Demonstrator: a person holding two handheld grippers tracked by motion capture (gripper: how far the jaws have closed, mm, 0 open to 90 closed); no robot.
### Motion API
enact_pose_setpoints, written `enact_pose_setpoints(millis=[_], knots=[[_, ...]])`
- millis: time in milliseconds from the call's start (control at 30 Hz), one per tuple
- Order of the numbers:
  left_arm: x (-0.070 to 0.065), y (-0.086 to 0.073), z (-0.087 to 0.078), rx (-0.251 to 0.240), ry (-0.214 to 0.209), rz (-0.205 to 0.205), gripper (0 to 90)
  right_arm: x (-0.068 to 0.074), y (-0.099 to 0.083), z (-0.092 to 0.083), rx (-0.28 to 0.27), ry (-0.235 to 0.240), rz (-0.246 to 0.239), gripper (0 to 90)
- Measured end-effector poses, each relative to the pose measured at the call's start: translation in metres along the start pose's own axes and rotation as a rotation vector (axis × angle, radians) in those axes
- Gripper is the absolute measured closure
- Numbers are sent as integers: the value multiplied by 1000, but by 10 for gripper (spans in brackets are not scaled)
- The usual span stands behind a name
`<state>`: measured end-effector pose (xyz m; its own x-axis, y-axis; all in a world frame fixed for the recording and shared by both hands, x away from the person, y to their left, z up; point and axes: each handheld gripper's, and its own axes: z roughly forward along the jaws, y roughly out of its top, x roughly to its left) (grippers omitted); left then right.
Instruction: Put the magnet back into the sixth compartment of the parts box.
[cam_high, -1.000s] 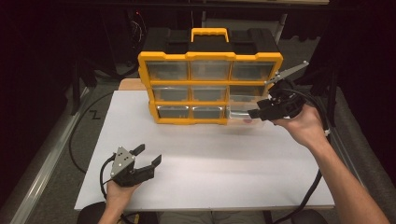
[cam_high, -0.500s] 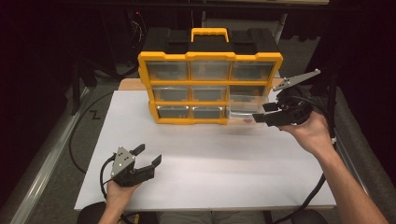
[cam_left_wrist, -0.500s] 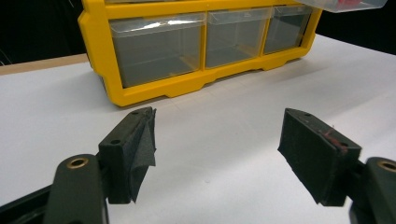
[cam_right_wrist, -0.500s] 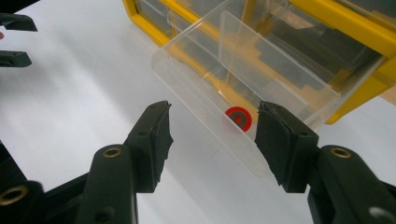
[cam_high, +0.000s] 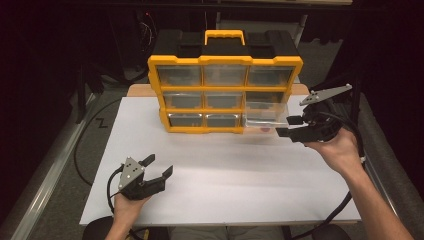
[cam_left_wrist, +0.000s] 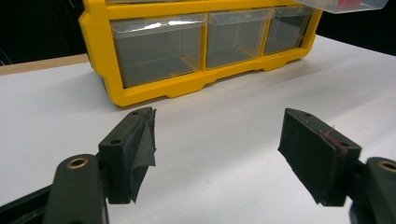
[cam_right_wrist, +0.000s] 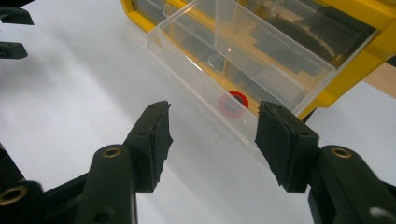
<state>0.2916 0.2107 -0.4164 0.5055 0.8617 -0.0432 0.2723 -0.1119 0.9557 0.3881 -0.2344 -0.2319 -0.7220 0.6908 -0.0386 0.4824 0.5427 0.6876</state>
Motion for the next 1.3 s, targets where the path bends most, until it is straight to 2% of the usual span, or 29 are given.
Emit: enact_pose_setpoints(millis=[867, 1300], knots=[[0, 0, 0, 1, -2, -1, 272, 4, -30, 4, -25, 14, 18, 455], [0, 0, 0, 1, -1, 1, 272, 5, -44, 8, -58, 19, 25, 451]])
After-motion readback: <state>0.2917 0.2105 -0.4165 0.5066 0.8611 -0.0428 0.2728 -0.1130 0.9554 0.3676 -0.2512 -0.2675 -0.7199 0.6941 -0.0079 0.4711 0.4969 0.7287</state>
